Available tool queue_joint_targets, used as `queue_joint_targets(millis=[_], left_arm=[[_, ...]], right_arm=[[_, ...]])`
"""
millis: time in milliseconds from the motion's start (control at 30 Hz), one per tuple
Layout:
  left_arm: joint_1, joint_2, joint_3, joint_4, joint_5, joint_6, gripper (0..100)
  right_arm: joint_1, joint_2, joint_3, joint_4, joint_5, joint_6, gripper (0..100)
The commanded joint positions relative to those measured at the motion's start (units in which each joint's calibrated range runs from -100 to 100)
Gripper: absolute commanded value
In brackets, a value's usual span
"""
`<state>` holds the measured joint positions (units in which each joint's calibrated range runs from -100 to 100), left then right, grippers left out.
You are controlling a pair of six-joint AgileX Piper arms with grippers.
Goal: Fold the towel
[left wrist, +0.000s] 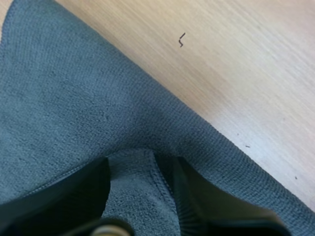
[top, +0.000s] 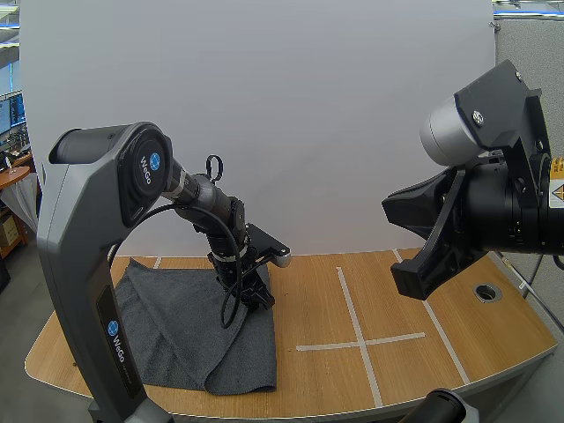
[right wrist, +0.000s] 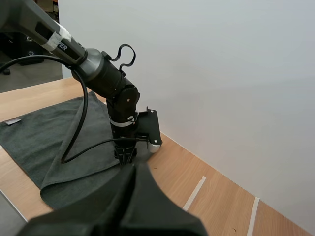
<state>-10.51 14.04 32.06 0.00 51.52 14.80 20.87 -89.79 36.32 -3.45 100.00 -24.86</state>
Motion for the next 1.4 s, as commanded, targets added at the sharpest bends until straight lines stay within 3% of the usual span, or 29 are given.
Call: queue_joint_targets(millis=[0,133,267,467,667,867,1000,1367], left_arm=[[-0.21,-0.08,-0.39,0.68,0.25,-0.62,73],[-0.21,-0.08,-0.39,0.68,0.08,-0.62,73],[-0.21,-0.08,-0.39,0.68,0.08,-0.62,65],[-0.21,-0.08,-0.39,0.68,0.44,-0.62,34],[-0.21,-0.08,-0.39,0.8,3.67,-0.87,11],[-0.14,-0.08,-0.39,2.2,9.33,-1.82,9],[-0.14,-0.48,-0.39,5.94,11.95,-4.4,0],[-0.14,-6.38,-0.26,7.05,15.72,-6.21,0]], right_arm=[[-0.24,-0.35,0.1,-0.24,0.0,-0.46,0],[-0.3,-0.35,0.1,-0.24,0.0,-0.46,0],[-0.38,-0.35,0.1,-0.24,0.0,-0.46,0],[-0.38,-0.35,0.1,-0.24,0.0,-0.46,0],[-0.38,-0.35,0.1,-0.24,0.0,-0.46,0],[-0.38,-0.35,0.1,-0.24,0.0,-0.46,0],[-0.38,-0.35,0.1,-0.24,0.0,-0.46,0],[-0.38,-0.35,0.1,-0.24,0.0,-0.46,0]])
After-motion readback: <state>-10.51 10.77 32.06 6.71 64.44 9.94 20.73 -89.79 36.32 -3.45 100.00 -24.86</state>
